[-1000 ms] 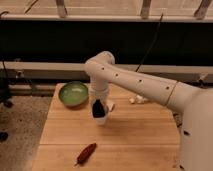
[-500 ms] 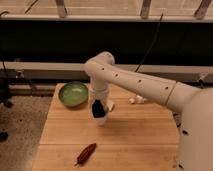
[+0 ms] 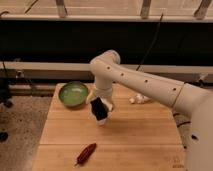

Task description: Place the eraser in the ceramic cup

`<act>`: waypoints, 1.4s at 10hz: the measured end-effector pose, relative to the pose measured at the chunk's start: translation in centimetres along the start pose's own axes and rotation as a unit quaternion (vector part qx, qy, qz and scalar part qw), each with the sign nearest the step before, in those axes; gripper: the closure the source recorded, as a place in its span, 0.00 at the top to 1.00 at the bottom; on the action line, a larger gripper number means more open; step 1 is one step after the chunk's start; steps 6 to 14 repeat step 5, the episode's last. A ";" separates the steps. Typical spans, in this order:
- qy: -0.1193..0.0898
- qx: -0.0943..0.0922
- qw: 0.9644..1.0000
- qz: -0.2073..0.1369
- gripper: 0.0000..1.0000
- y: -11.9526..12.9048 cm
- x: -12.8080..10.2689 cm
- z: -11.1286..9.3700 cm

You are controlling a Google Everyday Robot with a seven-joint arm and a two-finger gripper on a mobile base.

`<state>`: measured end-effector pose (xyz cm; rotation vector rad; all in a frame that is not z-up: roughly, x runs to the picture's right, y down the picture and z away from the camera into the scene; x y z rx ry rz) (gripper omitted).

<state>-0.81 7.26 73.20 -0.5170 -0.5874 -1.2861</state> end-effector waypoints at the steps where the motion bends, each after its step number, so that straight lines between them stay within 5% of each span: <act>1: 0.006 0.008 1.000 0.010 0.80 0.6 0.4 -1.1; 3: 0.003 0.032 0.999 0.013 0.80 1.5 0.7 -2.8; 14: 0.001 0.024 1.000 0.007 0.80 0.7 0.5 -2.5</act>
